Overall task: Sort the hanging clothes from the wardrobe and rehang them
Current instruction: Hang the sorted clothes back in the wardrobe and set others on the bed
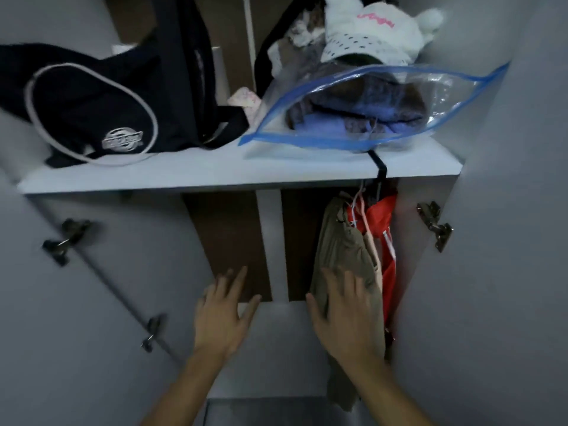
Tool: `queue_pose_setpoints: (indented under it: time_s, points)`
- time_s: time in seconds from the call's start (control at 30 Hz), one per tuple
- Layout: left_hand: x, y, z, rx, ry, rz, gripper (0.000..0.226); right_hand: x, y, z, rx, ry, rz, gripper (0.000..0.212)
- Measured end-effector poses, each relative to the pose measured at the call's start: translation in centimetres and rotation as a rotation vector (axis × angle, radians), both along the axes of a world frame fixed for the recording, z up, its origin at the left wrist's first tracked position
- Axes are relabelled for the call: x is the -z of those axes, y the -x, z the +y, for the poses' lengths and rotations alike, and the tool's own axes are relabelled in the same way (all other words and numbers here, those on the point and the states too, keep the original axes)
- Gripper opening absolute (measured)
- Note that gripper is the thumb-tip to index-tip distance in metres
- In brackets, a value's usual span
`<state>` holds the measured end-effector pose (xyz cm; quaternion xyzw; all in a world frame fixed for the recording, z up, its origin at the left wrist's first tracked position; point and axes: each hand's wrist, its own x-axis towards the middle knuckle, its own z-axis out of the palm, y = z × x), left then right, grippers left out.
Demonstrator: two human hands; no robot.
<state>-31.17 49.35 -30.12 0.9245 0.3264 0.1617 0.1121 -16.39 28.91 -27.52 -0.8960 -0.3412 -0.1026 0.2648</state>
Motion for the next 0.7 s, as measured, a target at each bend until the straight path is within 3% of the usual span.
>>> queue_pose_setpoints:
  time_s: [0.27,0.7]
  points:
    - [-3.5,21.6,-12.7,-0.364,-0.044,0.005,0.07,-0.4,15.0,-2.4,-0.515,-0.033,0.08,0.064]
    - [-4.9,58.7,-30.5,-1.093,-0.049,-0.017,0.068,-2.5,50.1,-3.0,-1.259,-0.07,0.14,0.06]
